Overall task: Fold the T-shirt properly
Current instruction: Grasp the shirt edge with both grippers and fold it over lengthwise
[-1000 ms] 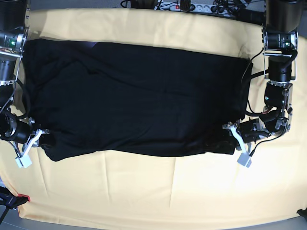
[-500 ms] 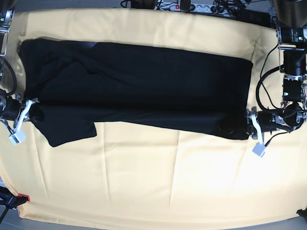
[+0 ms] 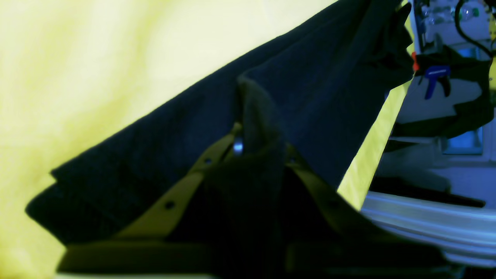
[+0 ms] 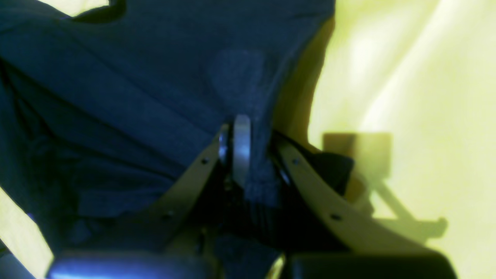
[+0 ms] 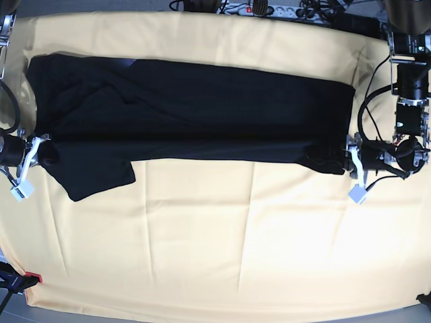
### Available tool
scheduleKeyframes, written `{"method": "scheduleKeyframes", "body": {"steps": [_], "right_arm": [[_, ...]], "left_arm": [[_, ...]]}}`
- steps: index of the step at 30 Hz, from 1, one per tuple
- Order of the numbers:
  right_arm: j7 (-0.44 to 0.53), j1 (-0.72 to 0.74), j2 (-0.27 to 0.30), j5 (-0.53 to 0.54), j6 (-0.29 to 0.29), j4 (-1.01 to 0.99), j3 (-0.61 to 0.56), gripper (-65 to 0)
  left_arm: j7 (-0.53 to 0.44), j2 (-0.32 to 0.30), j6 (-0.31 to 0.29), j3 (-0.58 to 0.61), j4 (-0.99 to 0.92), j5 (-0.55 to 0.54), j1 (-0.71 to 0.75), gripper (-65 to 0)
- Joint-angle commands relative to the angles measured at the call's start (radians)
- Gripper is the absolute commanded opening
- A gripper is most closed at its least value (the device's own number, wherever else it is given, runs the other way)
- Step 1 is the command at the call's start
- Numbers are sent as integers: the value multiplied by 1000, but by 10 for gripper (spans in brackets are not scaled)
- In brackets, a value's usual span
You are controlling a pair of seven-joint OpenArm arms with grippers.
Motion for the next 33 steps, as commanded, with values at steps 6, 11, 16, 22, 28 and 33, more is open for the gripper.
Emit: {"method": "scheduleKeyframes", "body": {"steps": [6,11,16,22,28,33], "right_arm": [[5,10,31,-30,1,14,11,-650],[10,10,31,-30,1,14,11,-650],[23,10,30,-30,1,14,11,-650],[57,17,31,-12,1,14,12,-494],[21,82,36,27,1,14,12,-140],[127,110,16,7,1,11,11,-140]], "left_arm": [[1,-24,24,-5,18,-23,-4,-650],[1,-25,47,-6,24,-23,43,-650],[1,-24,37,-6,61,-23,93,-650],[1,-24,15,-6,74,-23,83,-449],[1,-24,-4,-6,74,-23,84,-255],[1,-24,-4,-6,74,-23,87,-255]]}}
